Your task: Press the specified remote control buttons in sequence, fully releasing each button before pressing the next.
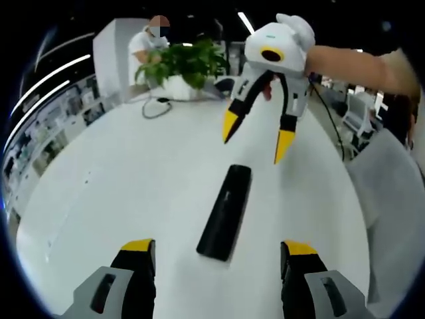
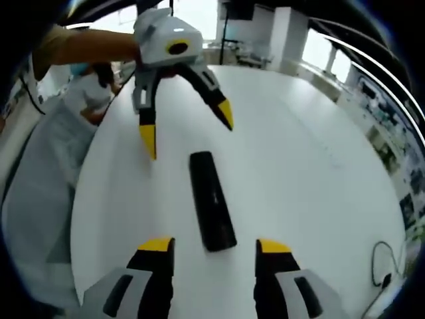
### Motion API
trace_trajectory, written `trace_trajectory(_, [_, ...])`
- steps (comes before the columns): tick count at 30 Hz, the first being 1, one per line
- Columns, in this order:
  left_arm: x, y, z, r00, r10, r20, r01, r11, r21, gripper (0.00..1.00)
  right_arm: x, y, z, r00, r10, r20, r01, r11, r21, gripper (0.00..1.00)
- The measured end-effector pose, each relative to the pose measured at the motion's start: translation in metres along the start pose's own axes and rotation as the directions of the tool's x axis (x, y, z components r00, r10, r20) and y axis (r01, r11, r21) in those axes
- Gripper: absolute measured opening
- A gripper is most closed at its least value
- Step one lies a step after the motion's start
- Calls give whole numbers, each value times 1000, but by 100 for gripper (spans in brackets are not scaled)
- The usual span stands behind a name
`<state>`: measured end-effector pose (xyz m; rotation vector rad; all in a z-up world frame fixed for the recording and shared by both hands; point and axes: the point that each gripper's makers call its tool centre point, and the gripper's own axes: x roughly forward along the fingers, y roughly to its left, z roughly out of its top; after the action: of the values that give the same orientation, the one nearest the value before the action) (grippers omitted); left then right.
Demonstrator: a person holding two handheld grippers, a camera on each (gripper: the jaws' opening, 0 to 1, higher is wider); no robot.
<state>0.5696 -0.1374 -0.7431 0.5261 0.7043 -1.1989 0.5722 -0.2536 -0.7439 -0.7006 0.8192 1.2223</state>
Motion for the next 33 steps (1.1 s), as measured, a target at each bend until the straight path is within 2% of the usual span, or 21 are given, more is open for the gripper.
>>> trace_trajectory(11, [9, 2, -3, 1000, -19, -16, 19, 1000, 12, 79, 10, -1, -4, 999, 19, -28, -19, 1000, -6, 43])
trace_trajectory(14, [10, 5, -2, 1000, -5, -16, 6, 999, 36, 75, 13, -2, -6, 999, 23, -38, -23, 1000, -8, 42])
trace_trajectory(18, [14, 4, 0, 1000, -16, -17, 17, 1000, 26, 75, 18, -5, -11, 998, 29, -56, -29, 999, -12, 41])
trace_trajectory(22, [16, 3, 0, 999, -16, -29, 18, 999, 50, 72, 21, -4, -11, 997, 30, -67, -32, 999, -19, 40])
trace_trajectory(33, [25, 4, -10, 997, -30, -64, 34, 998, 57, 72, 29, -2, -11, 995, 43, -85, -45, 999, -18, 37])
